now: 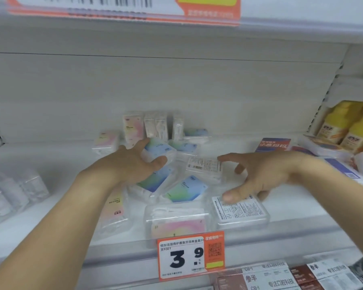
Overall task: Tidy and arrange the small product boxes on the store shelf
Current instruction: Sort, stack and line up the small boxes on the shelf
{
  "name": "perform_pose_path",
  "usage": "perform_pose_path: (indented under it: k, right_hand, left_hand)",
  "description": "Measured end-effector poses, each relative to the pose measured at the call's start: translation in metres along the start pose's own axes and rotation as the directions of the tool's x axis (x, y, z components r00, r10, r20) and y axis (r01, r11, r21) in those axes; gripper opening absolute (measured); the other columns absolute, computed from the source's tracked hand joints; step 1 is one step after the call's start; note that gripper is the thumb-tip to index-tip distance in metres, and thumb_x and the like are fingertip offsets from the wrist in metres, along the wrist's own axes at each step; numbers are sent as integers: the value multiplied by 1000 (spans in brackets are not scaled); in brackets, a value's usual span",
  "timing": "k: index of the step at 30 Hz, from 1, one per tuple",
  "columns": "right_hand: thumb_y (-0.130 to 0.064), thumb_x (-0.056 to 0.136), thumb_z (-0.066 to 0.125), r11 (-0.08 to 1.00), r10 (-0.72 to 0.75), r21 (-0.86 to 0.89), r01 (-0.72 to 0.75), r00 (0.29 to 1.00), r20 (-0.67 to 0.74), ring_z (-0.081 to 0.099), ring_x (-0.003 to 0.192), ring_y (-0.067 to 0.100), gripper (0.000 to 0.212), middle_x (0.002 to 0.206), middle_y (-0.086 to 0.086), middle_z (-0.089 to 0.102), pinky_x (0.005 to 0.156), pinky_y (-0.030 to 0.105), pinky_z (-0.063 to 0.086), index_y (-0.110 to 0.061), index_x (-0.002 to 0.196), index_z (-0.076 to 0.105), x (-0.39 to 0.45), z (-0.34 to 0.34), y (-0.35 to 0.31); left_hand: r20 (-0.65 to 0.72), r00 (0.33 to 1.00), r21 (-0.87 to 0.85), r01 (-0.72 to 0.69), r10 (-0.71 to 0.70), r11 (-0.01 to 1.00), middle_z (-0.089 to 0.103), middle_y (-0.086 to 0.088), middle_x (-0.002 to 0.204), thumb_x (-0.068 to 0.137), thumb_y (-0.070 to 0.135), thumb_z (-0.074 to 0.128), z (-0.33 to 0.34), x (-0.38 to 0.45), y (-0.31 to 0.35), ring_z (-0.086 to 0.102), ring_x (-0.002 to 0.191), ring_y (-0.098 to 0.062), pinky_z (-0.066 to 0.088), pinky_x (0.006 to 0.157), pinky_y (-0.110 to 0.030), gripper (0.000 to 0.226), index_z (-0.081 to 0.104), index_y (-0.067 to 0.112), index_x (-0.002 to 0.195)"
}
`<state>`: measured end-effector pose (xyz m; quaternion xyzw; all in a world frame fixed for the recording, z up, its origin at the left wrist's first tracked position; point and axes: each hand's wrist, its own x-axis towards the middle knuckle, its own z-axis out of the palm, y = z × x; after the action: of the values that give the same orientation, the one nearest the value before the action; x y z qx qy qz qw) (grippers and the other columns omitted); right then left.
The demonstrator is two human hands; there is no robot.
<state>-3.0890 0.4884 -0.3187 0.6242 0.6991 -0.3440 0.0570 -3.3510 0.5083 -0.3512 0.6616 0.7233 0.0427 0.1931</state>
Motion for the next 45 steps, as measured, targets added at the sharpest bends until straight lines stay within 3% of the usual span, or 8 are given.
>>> perform_pose_path:
  k: [5,11,15,21,25,29,33,45]
  right_hand:
    - [-52,66,84,982,-118,113,153,958,-263,55,92,2,95,104,-20,53,78,16,46,-28,145,36,9,41,-17]
    - [-62,66,79,987,-100,82,138,927,-362,54,120,16,97,141,-4,47,92,26,42,-33,147,33,10,24,-11]
    - [-55,70,79,938,-254,51,343,781,-571,46,127,20,78,136,2,41,98,31,43,-40,138,44,50,-2,-35]
    - [-67,74,67,908,-400,-325,263,772,-493,15,144,28,89,156,3,13,110,54,29,-51,148,20,134,-12,-111]
    - [-83,73,51,918,-338,-348,189,832,-440,5,144,35,91,153,6,16,110,60,30,-48,150,17,168,-14,-131]
    - [-70,79,57,910,-357,-378,171,788,-502,16,137,36,77,141,11,26,100,49,39,-41,145,30,168,-18,-129]
    - [-58,83,59,865,-425,-478,153,729,-536,25,128,35,59,130,9,30,85,42,44,-39,134,36,148,-22,-107]
    - [-43,80,75,953,-282,-91,288,743,-607,55,120,21,60,137,1,54,86,22,40,-31,135,53,111,-22,-63]
  left_hand:
    - [5,1000,0,-6,6,1000,22,-11,158,81,81,26,2,0,-6,45,132,-32,37,104,-38,81,-4,49,149]
    - [4,998,-18,56,-56,998,30,0,156,71,88,33,-17,-27,-35,43,134,-27,40,99,-36,92,4,49,149]
    - [229,936,90,252,-266,964,61,-10,111,62,86,53,-26,-52,-43,72,84,-28,59,71,-35,99,30,26,138]
    - [156,983,54,84,-91,995,67,4,89,73,78,52,-15,-49,-37,73,59,-15,43,65,-20,74,45,14,110]
    - [102,990,-162,108,-93,981,74,-2,83,80,79,36,-14,-37,-46,73,63,-18,48,81,-24,82,36,22,139]
    - [-413,892,-275,70,-184,959,44,-16,133,88,64,45,-7,14,-68,49,121,-36,43,99,-41,72,37,17,141]
    - [-249,955,-334,71,-161,940,27,-8,150,76,79,37,-8,62,-74,29,136,-35,32,108,-49,79,31,41,144]
    - [-213,970,-248,-165,113,955,33,-2,118,89,47,60,-1,36,-58,66,77,-20,49,80,-23,38,57,34,125]
